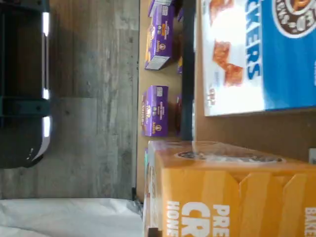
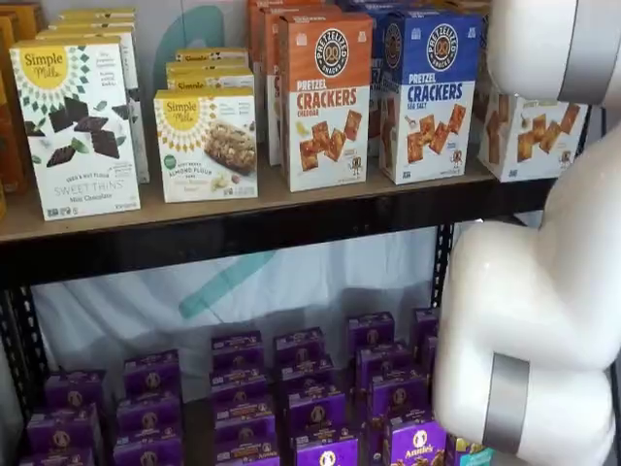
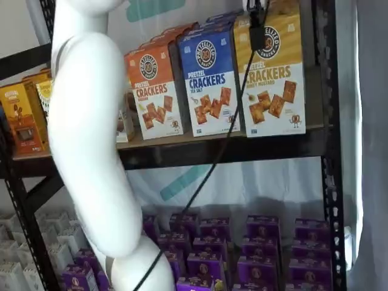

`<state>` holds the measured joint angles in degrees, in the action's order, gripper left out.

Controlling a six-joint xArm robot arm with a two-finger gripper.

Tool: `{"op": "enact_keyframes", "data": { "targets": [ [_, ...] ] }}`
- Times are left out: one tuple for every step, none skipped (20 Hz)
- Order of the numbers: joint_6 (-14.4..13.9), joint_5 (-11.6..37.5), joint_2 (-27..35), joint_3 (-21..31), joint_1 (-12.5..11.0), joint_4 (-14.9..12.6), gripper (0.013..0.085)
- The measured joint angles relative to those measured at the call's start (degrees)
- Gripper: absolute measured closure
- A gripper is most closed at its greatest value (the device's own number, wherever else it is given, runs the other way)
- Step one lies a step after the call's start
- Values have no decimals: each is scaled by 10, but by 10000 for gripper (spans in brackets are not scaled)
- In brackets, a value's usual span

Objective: Retrieve the yellow and white box located on the top shelf, the sixth one from the left

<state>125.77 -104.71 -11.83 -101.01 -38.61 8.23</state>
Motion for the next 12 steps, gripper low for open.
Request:
{"op": "enact_keyframes", "data": {
  "targets": [
    [4,-1,-9,11,-2,-3,370],
    [6,0,-17,20,-4,-5,370],
    [9,0,-26,31,-6,-7,370],
    [10,1,-30,37,-7,-9,370],
    [11,1,-35,44,-7,-10,370],
    [13,-1,-42,51,-9,-11,370],
    [15,-2,-50,61,-11,-11,370],
    [16,-2,-55,68,-13,-11,370],
    [18,-3,-61,74,-14,-11,370],
    [19,-4,-65,79,-15,-12,370],
    [20,-4,-69,85,-16,-13,370],
    [21,-4,-74,91,-16,-14,370]
  ]
}}
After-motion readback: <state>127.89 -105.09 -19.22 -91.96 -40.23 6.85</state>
